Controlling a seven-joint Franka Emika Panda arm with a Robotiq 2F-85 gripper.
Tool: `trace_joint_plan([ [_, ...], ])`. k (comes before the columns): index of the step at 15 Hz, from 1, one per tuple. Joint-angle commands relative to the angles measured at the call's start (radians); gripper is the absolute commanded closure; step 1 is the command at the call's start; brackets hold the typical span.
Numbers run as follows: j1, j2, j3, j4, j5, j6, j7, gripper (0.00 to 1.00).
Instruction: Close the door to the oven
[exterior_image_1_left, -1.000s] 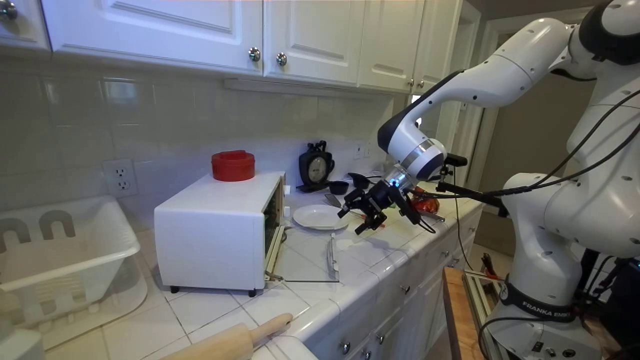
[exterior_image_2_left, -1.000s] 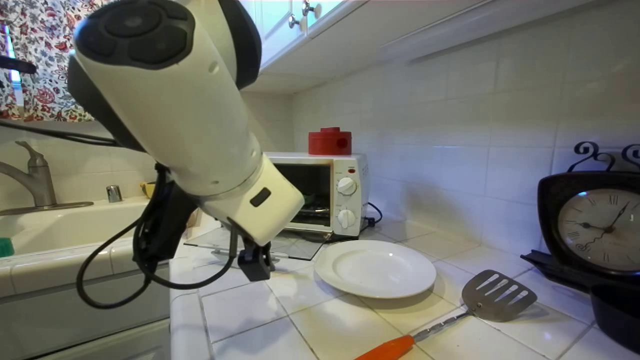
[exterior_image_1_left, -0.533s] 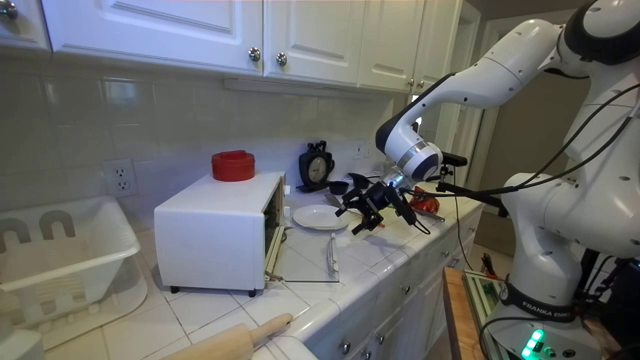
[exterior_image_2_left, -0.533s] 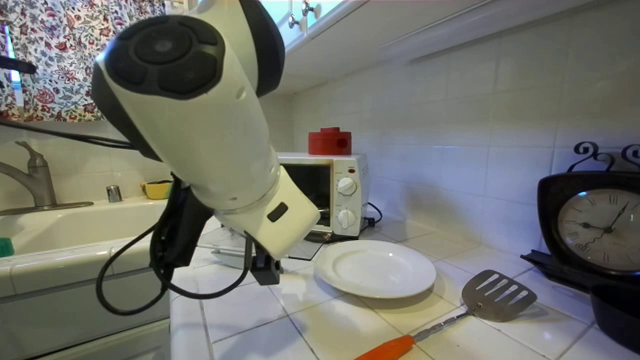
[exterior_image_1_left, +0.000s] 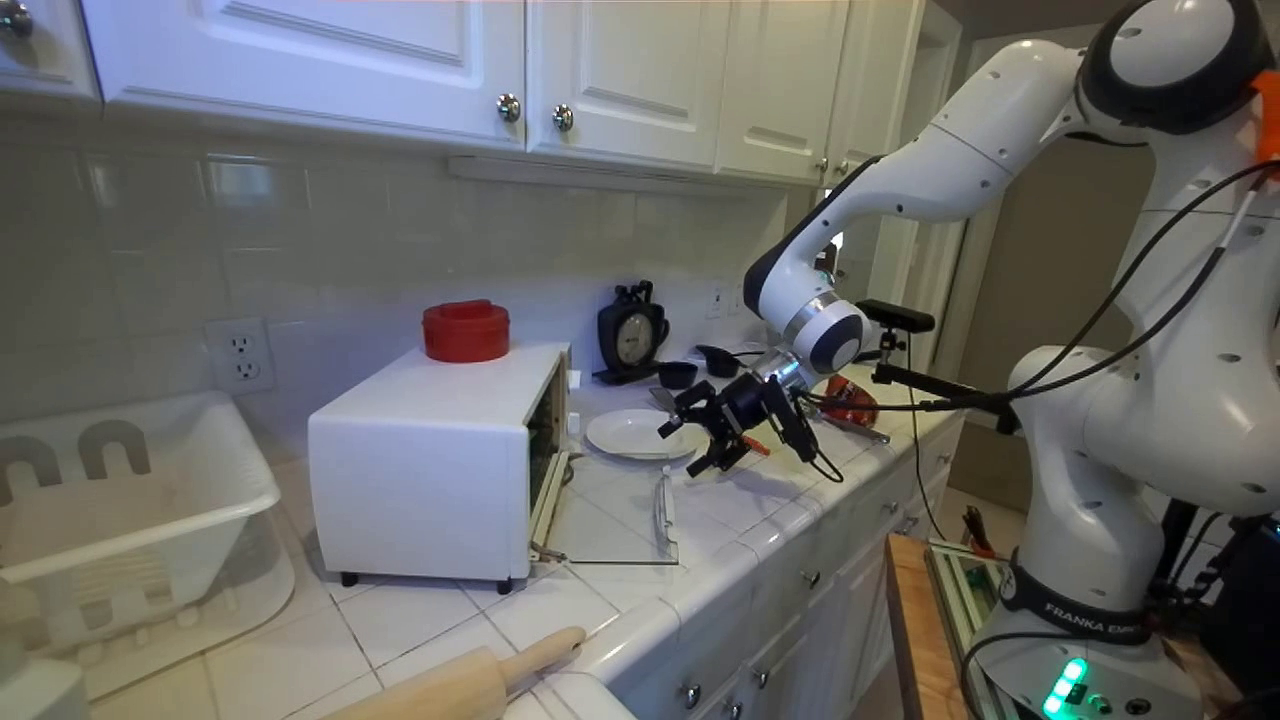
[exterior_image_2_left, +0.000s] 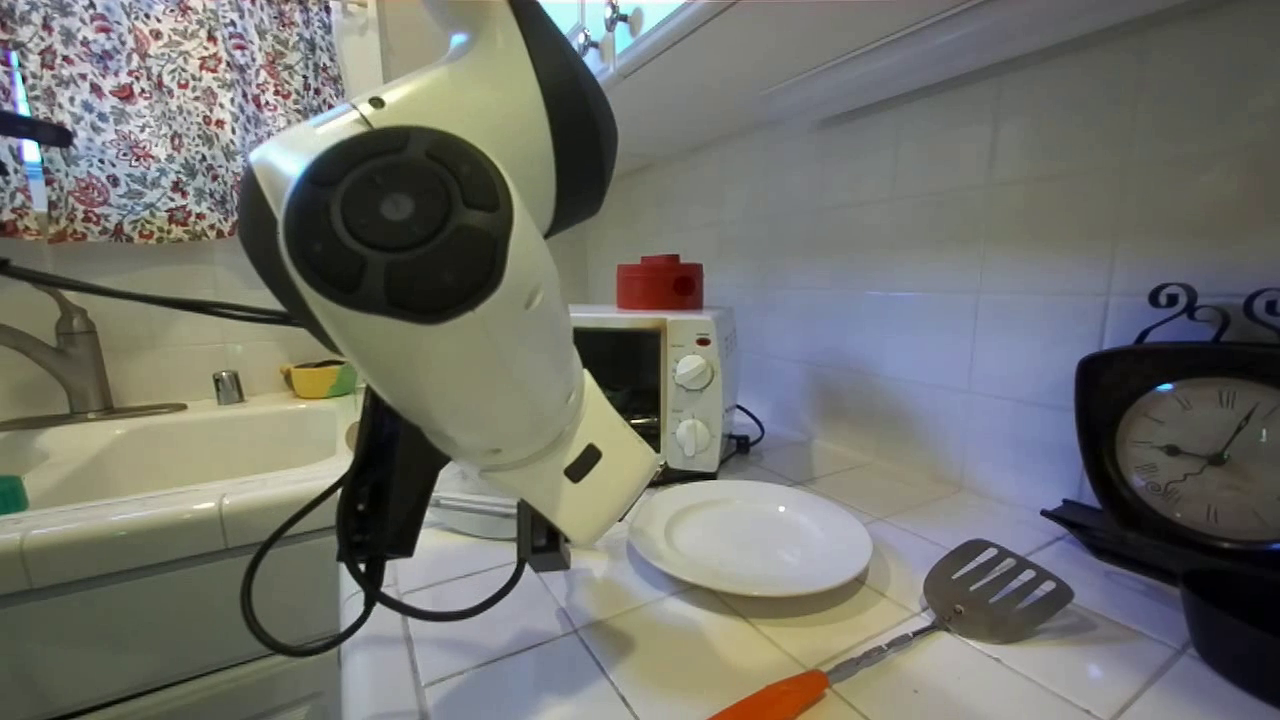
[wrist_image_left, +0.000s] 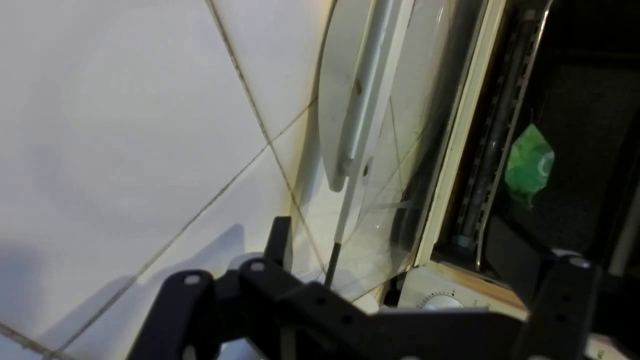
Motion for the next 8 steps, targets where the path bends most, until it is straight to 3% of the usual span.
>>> trace_joint_plan([
  [1, -0.244, 0.121, 0.236, 0.044, 0.080, -0.109, -0.074, 0.00],
  [4, -0.398, 0.162, 0.392, 0.072, 0.104, -0.123, -0.118, 0.00],
  [8, -0.501, 0.176, 0.494, 0.098, 0.143, -0.124, -0.180, 0.00],
])
